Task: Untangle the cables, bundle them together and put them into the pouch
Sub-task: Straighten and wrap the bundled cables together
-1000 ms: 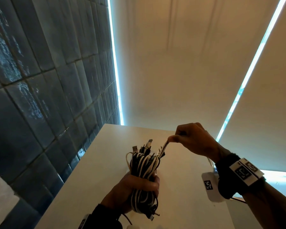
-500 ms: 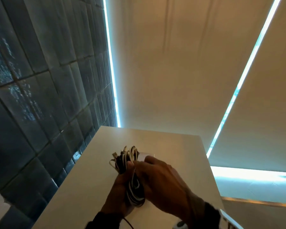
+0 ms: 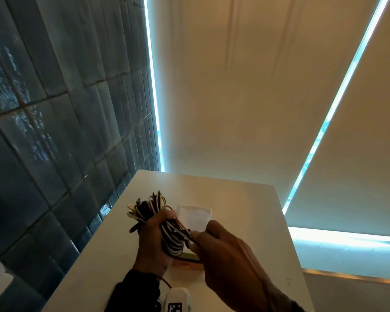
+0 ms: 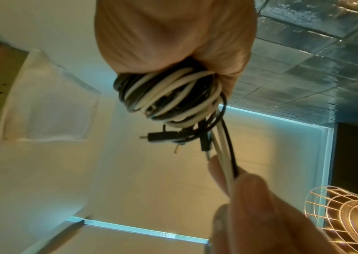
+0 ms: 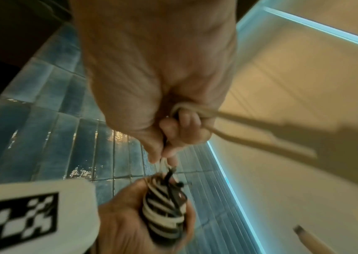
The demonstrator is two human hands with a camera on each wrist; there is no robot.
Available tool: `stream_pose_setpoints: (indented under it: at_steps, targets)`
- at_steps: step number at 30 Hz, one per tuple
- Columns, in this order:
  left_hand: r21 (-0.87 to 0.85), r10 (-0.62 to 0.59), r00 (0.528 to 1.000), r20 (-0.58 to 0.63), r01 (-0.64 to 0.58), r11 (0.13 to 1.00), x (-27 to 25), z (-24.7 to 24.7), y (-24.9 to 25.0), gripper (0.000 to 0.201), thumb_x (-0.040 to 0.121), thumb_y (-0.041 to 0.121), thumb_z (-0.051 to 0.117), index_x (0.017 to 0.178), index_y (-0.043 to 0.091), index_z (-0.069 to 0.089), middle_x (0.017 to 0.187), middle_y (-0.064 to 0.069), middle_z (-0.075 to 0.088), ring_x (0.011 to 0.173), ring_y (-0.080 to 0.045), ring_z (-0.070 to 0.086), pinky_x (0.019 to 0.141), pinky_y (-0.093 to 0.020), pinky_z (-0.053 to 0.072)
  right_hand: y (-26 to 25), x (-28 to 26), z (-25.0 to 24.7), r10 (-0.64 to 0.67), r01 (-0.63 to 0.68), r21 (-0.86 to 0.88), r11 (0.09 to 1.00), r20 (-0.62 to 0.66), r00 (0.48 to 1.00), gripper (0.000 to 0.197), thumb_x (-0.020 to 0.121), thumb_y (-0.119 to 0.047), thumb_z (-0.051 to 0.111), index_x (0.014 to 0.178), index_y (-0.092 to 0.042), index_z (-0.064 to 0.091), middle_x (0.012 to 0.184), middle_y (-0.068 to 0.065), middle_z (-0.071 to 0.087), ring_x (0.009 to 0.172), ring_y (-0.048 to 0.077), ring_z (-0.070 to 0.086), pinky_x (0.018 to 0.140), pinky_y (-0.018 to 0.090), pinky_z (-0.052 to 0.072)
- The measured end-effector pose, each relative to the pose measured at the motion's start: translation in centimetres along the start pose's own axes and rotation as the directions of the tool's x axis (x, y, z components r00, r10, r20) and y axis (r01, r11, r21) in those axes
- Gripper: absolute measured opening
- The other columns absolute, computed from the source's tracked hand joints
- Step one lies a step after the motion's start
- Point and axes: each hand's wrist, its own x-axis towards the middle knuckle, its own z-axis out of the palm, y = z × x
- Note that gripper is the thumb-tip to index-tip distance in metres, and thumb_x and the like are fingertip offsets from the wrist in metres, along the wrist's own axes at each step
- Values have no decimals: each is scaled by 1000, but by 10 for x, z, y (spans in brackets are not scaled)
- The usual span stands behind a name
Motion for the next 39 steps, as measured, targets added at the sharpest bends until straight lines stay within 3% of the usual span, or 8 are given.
stream_pose_setpoints:
  at_steps: [7,16,25,27,29,32,36,39]
  targets:
    - [42,-172,976,134,167,985,-8,4,4,10,81,19,62,81,9,63,69,-6,59,59,-20,61,57,-30,54,8,-8,9,41,-2,151,988,-251,967,30,88,-15,66,114,-29,63,82,-14,47,67,3,49,53,9,38]
    - [106,-317,913,256,299,948,-12,5,5,29,56,7,79,80,9,63,75,-9,64,63,-20,63,56,-30,54,8,-13,20,-72,102,151,983,-194,978,42,83,-10,72,117,-27,55,93,-12,48,73,1,53,61,3,42]
    - [61,22,996,85,-27,998,5,-4,0,12,65,7,63,57,10,54,57,-6,51,52,-19,53,52,-26,49,19,-33,28,129,-4,302,953,-392,911,25,85,-26,68,110,-30,68,80,-25,52,71,-8,53,64,-1,36]
    - [-13,57,997,60,-57,998,5,-5,4,12,69,5,60,61,10,54,57,-5,54,52,-19,55,50,-27,50,19,-38,27,270,-67,543,837,-302,914,26,83,-18,73,100,-38,73,70,-20,62,68,-3,60,62,5,42]
    - [-38,52,995,81,-49,998,4,-6,8,6,71,6,54,66,9,54,59,-6,56,52,-19,56,48,-26,51,18,-41,23,340,-162,828,536,-37,940,31,85,-13,70,96,-41,76,67,-9,66,54,4,54,52,13,41]
    - [-61,9,988,154,0,998,0,-7,12,10,65,3,58,67,11,63,66,-6,61,58,-20,61,53,-27,54,39,-40,21,175,-341,878,335,298,938,23,87,-25,64,107,-29,74,69,3,63,48,14,43,42,24,37]
    - [-11,-102,950,295,110,994,-8,-6,21,44,39,1,77,79,9,60,74,-6,61,69,-22,64,64,-34,57,74,-26,19,55,-437,658,614,516,855,20,91,-32,62,101,-22,76,62,-7,59,49,7,44,48,17,38]
    - [212,-275,907,317,215,953,-19,-3,20,36,43,-4,71,78,2,64,84,-15,66,81,-28,69,68,-37,58,89,-2,1,165,-311,468,827,326,931,14,86,-29,70,90,-17,78,62,-12,63,53,-1,52,56,11,40]
